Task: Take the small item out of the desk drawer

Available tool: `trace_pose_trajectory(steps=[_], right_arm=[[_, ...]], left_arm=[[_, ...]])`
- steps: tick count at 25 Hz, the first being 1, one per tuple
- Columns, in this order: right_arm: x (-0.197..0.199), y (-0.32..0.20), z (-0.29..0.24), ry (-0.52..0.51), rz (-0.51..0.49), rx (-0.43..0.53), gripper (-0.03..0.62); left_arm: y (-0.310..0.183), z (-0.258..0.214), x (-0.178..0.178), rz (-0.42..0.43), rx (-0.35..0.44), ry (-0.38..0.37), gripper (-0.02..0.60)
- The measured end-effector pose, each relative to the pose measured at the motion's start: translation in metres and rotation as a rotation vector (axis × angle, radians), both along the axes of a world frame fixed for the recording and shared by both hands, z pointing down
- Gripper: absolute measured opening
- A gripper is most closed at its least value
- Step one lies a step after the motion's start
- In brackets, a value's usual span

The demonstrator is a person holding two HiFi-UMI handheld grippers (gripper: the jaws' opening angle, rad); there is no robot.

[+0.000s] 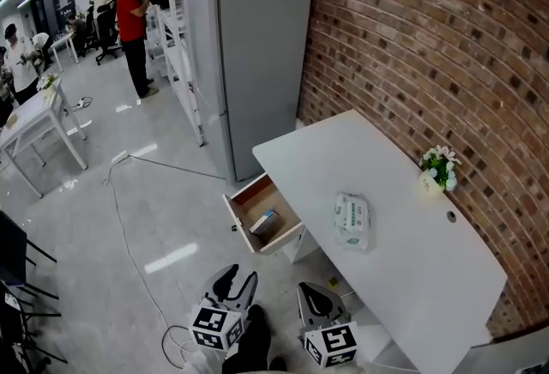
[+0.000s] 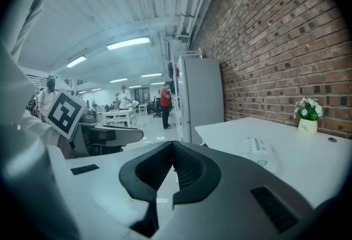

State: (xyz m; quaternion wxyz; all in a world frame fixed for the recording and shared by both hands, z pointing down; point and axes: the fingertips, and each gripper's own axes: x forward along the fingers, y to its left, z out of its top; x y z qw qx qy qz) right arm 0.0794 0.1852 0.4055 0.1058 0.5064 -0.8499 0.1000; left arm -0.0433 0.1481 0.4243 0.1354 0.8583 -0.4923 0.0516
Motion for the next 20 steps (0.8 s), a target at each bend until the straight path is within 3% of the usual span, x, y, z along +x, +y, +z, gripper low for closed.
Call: trace_pose_trajectory(steps=[12, 20], right_arm=[[-0.04, -0.116, 0.017, 0.036, 0.028, -0.054, 0.026], [-0.05, -0.165, 0.017, 0.066, 0.06, -0.058, 0.026]], left_arm=[[-0.117, 0.034, -0.03, 0.042, -0.079, -0.03, 0.212], [-0.177, 0.053, -0.032, 0.079, -0.116, -0.034, 0.218]])
